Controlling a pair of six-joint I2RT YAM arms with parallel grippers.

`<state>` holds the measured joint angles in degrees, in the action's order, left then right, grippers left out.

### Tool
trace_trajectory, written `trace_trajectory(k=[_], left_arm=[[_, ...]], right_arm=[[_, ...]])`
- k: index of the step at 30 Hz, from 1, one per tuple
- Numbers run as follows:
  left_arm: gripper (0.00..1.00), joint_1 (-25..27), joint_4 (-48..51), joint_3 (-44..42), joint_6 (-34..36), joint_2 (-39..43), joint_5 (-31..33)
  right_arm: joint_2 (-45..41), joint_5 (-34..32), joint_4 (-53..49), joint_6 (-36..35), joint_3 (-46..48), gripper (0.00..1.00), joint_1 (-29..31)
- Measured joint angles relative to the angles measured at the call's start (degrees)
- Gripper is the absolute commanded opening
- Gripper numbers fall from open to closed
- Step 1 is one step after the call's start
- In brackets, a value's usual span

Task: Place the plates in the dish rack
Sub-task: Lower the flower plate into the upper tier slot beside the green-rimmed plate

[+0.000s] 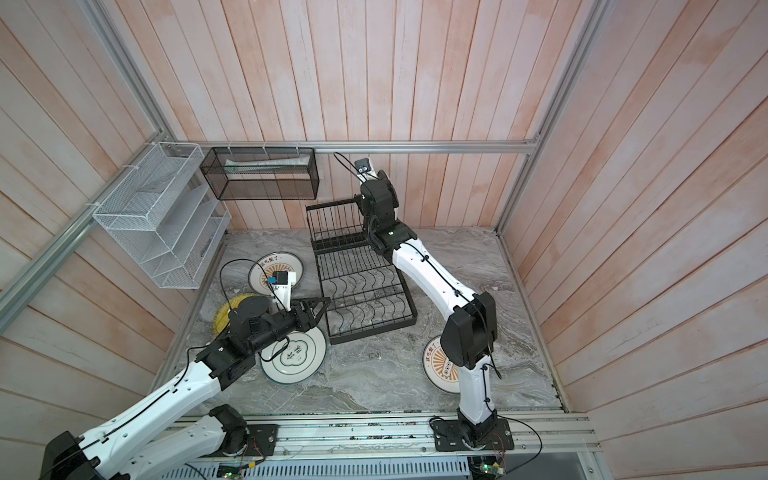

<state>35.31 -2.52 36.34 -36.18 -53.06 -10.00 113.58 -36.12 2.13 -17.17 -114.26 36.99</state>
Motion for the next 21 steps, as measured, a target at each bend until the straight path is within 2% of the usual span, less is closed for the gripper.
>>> trace_trajectory(k=[21], left_arm=[[0.58, 0.0, 0.0, 0.0, 0.0, -0.2, 0.0]], right_arm=[[-0.5, -2.0, 3.6, -0.5, 5.2, 0.00, 1.2]])
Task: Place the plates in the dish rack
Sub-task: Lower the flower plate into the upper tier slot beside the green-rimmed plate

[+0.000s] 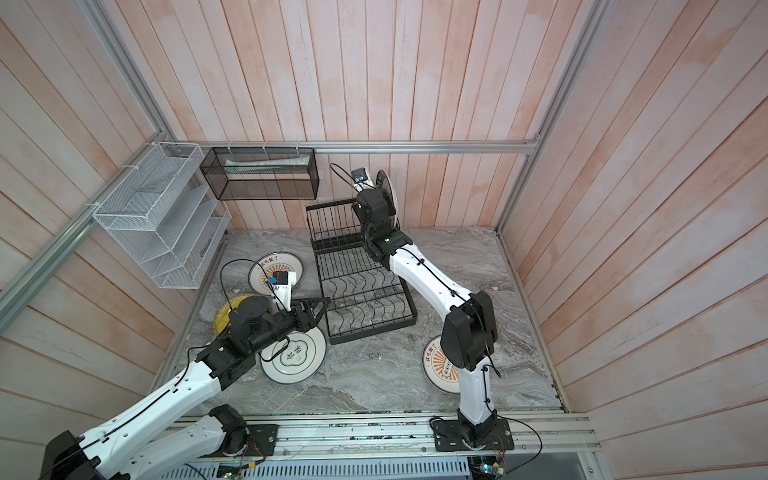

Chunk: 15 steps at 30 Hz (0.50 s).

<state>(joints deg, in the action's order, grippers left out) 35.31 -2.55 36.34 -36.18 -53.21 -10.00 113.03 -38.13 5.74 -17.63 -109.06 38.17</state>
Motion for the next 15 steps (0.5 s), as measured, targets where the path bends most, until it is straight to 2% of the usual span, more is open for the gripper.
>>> trace_trajectory(k=[9, 15], left_arm=[[0.58, 0.0, 0.0, 0.0, 0.0, 0.0, 0.0], [0.58, 0.0, 0.0, 0.0, 0.0, 0.0, 0.0]], right_arm=[[-1.6, -1.7, 4.1, 0.1, 3.8, 0.00, 0.8], [-1.6, -1.7, 4.3, 0.6, 3.8, 0.22, 0.8]])
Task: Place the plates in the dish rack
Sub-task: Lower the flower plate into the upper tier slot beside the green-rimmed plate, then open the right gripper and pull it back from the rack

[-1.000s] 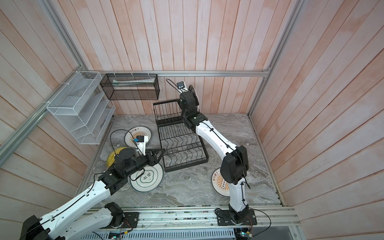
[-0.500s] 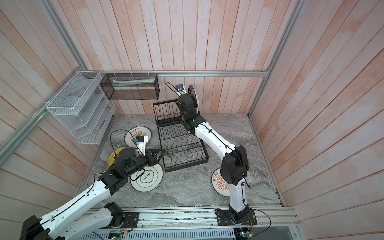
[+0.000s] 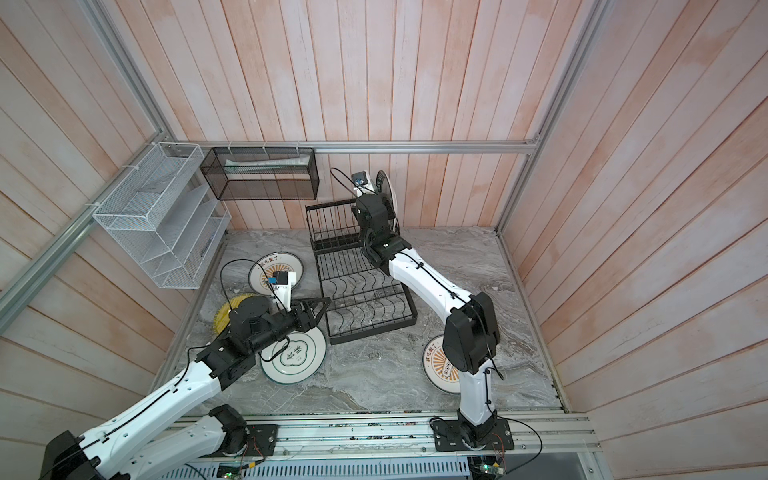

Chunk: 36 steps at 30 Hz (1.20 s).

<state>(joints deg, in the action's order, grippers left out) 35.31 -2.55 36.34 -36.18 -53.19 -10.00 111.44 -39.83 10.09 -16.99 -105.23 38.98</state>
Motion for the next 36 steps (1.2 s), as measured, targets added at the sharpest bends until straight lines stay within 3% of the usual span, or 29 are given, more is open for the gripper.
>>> trace_trajectory(k=[5, 22, 31, 36], left_arm=[[0.58, 0.0, 0.0, 0.0, 0.0, 0.0, 0.0], [0.58, 0.0, -0.7, 0.3, 0.0, -0.4, -0.2], [0.58, 0.0, -1.4, 0.3, -0.3, -0.3, -0.7], [0.58, 0.0, -3.1, -0.6, -1.4, 0.6, -0.8]], right_arm=[[-0.8, -0.2, 1.4, 0.5, 0.0, 0.36, 0.3], [-4.2, 1.0, 1.8, 1.3, 0.0, 0.56, 0.3], [-12.1, 9.0, -1.9, 6.5, 1.7, 0.66, 0.3], [-20.9, 17.9, -4.3, 11.8, 7.0, 0.69, -1.6]])
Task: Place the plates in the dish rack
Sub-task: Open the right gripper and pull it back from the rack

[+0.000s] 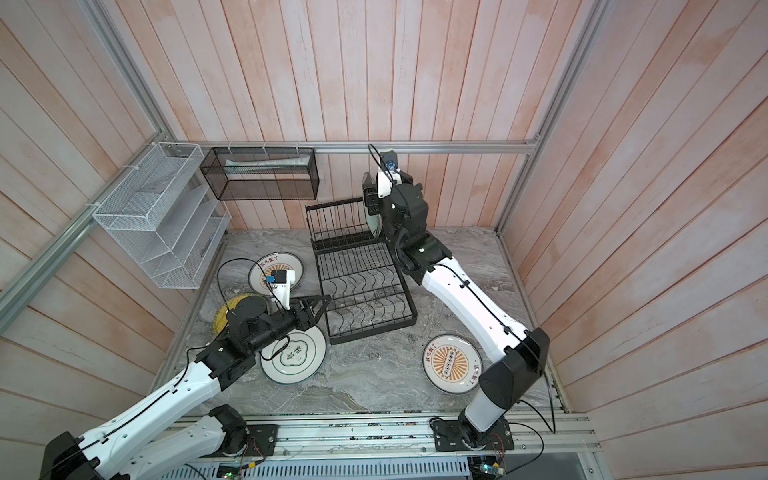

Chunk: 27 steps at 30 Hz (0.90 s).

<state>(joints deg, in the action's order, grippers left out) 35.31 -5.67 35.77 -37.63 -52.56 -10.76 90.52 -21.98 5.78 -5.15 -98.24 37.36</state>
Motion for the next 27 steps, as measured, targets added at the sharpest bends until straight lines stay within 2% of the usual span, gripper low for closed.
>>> trace_trajectory(k=[2, 7, 9, 12, 18, 23, 27], left_arm=[[0.58, 0.0, -0.6, -0.7, -0.4, 0.3, -0.3], [0.58, 0.0, -1.4, -1.5, -1.2, 0.0, -0.9], [0.58, 0.0, -1.7, -1.5, -1.2, -0.5, -1.0], [0.58, 0.2, -1.9, -1.5, -1.4, -1.5, -1.0], [0.58, 1.0, -3.5, -1.6, -2.1, -3.9, -1.2], [0.58, 1.6, -4.4, -1.6, -2.5, -5.7, -1.4], [0.58, 1.7, -5.1, -1.6, -2.5, -7.2, -1.9]], right_arm=[[-3.7, 6.9, -0.7, 2.9, 2.8, 0.70, -2.6], [-12.3, 33.0, 3.3, 15.2, 13.7, 0.73, -16.3], [-14.2, 42.9, 7.1, 21.5, 18.4, 0.73, -22.1], [-14.6, 53.9, 11.0, 28.3, 22.7, 0.73, -26.5], [-15.0, 65.4, 12.3, 32.9, 27.1, 0.73, -26.8], [-16.7, 69.9, 14.2, 35.0, 32.7, 0.73, -26.8], [-18.2, 70.5, 14.4, 35.4, 36.6, 0.73, -26.8]])
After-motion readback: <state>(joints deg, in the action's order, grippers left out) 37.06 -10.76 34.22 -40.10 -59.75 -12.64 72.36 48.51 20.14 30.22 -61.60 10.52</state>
